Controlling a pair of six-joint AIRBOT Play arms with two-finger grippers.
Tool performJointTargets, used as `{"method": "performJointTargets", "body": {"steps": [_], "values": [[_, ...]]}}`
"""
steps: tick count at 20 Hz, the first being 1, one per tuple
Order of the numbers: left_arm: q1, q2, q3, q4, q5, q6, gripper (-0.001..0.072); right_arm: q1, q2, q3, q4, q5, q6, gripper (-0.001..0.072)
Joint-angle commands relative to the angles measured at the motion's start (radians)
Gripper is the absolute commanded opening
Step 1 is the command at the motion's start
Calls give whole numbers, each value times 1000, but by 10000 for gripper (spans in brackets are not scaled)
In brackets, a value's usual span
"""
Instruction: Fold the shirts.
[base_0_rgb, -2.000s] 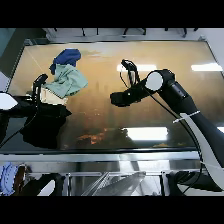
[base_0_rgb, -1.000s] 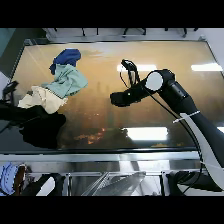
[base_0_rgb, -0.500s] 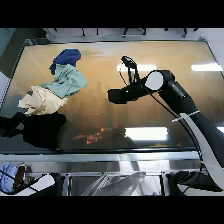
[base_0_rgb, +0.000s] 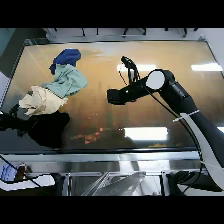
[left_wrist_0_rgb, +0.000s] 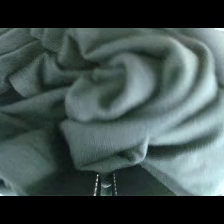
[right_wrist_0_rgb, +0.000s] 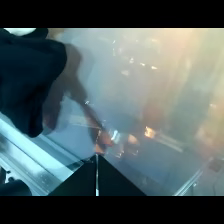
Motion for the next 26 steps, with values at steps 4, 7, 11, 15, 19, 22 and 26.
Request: {"method": "performJointTargets", "body": {"steps": [4, 7, 11, 15, 19, 22, 26], "values": [[-134, 274, 0, -10, -89, -55, 17, -20, 5, 1, 5, 165, -98, 26], [-248, 475, 0, -11, -99, -146, 17, -73, 34, 1, -71, 282, -184, 26], [-562, 637, 0, -12, -39, -300, 18, -172, 118, 1, -237, 285, -184, 26], [-960, 546, 0, -12, 185, -394, 17, -253, 181, 1, -236, 316, -172, 26], [-1253, 330, 0, -124, 494, -402, 17, -285, 234, 1, -267, 311, -90, 26], [-1373, 147, 37, -264, 563, -312, 18, -313, 258, 1, -282, 338, -53, 26], [-1392, -31, 220, -299, 449, -219, 18, -320, 281, 1, -385, 348, -43, 26]]}}
